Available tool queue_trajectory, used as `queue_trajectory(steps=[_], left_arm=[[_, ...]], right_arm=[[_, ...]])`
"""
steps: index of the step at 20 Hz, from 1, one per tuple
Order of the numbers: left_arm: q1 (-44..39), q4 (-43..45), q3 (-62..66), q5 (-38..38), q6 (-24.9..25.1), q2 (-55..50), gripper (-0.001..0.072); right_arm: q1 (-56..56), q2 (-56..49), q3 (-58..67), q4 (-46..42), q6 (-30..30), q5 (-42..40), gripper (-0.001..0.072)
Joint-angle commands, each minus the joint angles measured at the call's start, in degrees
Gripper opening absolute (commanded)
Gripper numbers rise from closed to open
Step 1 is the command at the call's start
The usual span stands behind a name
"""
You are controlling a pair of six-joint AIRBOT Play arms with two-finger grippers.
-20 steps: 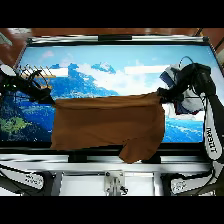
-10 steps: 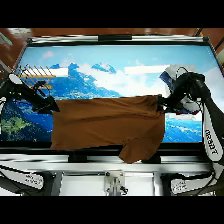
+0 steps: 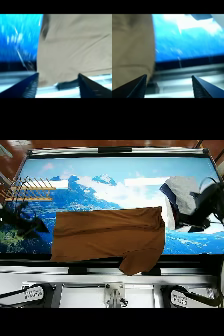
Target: Fold the shirts.
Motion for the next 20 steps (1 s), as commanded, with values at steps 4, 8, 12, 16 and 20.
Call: queue_trajectory(steps=[4,8,12,16,20], left_arm=[[8.9,-0.5,-22.1,3.7,7.4,10.2,0.0624],[8.5,-1.0,-28.1,7.1,9.9,10.2,0.0626],[7.3,-6.3,-30.9,14.7,9.7,10.1,0.0625],[3.7,-7.6,-31.9,16.5,8.6,9.8,0.0583],[2.1,-7.7,-31.8,15.9,7.1,8.4,0.0144]], right_arm=[[-9.0,8.5,-15.8,9.0,-7.1,0.8,0.0667],[-9.8,8.9,-17.7,9.4,-7.0,4.1,0.0666],[-9.8,8.9,-17.7,10.2,-6.9,5.4,0.0667],[-9.8,8.9,-18.3,10.4,-5.6,6.3,0.0667],[-9.7,8.9,-28.8,16.5,-7.5,8.1,0.0666]])
